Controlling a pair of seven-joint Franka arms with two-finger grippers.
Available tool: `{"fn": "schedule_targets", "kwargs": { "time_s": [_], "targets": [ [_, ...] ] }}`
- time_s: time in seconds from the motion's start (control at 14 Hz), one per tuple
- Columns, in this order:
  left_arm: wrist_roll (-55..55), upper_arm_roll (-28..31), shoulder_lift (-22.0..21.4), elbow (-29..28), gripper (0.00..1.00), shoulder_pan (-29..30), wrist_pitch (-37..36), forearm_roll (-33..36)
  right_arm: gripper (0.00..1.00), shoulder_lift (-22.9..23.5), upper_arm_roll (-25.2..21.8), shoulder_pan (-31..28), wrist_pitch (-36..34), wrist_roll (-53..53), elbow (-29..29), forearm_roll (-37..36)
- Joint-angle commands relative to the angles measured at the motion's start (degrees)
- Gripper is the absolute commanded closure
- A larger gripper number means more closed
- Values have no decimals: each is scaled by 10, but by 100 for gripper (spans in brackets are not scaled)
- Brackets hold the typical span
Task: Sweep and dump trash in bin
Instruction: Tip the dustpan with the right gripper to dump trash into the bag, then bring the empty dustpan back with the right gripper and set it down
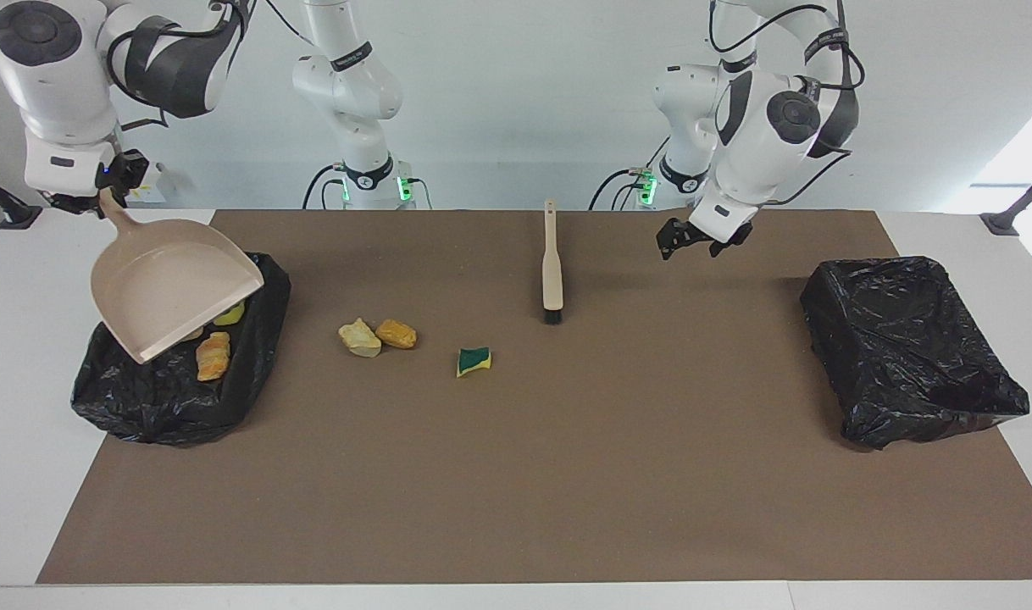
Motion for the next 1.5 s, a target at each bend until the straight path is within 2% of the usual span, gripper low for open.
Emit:
{"fn": "schedule_targets", "kwargs": {
  "time_s": [0.0,0.36,0.64,0.93,1.15,1.29,1.43],
  "targets": [
    [58,-7,-24,17,0,41,-41,8,100,-11,2,33,-35,120,-2,60],
    [95,-6,-20,104,0,81,-118,23,100,-9,2,132,-50,374,0,179],
    [95,-6,-15,163,0,92,-154,26,100,22,2,206,3,555,2,254],
    [101,-7,11,221,0,91,-154,63,100,97,3,296,62,701,44,266],
    [100,-7,55,301,0,92,-191,66,100,152,3,355,134,812,58,273],
    [100,-7,81,351,0,91,-215,79,100,193,3,384,163,849,82,283],
    [121,-11,89,361,0,85,-214,118,100,237,3,412,196,885,114,282]
  ]
}}
